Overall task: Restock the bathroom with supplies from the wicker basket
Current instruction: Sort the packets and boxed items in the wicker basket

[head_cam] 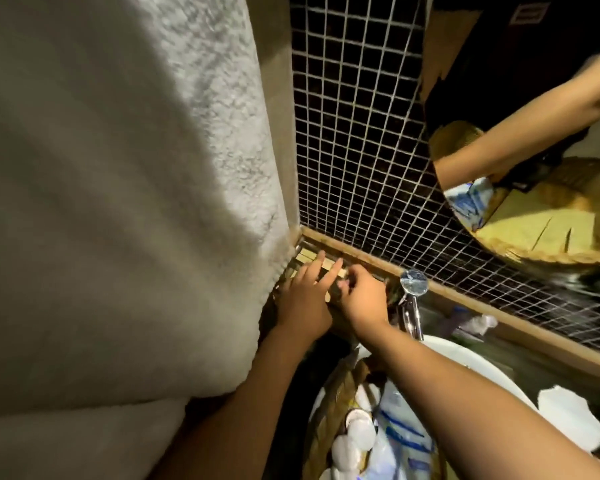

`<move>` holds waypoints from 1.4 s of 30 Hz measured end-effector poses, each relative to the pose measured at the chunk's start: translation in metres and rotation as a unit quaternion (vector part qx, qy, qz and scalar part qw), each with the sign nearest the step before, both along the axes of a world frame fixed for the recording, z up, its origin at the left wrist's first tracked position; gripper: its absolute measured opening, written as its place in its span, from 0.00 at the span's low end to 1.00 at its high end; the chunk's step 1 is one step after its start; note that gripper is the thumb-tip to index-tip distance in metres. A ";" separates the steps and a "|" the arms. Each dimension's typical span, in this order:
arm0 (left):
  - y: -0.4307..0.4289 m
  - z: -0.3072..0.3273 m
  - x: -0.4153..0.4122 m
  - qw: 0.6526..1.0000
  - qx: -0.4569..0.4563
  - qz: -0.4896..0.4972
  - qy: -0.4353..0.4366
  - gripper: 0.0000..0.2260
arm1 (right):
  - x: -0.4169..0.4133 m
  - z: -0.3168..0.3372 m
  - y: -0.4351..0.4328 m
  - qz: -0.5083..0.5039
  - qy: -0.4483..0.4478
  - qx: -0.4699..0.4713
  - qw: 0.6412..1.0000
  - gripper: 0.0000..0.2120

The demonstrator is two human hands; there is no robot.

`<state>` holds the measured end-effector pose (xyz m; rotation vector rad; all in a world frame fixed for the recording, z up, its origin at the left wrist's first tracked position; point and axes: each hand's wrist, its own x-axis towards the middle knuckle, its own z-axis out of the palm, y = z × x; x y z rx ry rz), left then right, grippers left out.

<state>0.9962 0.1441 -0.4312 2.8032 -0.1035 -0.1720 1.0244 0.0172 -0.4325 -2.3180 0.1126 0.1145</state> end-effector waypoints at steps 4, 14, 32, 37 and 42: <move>0.004 -0.016 0.002 1.000 0.015 0.004 0.017 0.46 | 0.010 -0.013 0.003 -0.008 0.027 0.001 1.000 0.09; -0.007 -0.030 0.005 0.999 0.044 0.014 0.004 0.40 | 0.026 -0.034 0.008 -0.084 0.135 0.083 0.984 0.13; 0.000 -0.053 0.009 0.992 0.087 0.051 0.078 0.43 | 0.024 -0.043 0.015 -0.049 0.178 0.131 0.974 0.24; -0.002 -0.046 0.008 0.990 0.091 0.060 0.091 0.43 | 0.018 -0.033 0.012 0.050 0.204 0.085 0.974 0.36; -0.003 -0.019 0.000 0.993 0.082 0.055 0.072 0.39 | 0.010 -0.010 0.000 0.103 0.194 0.046 0.974 0.41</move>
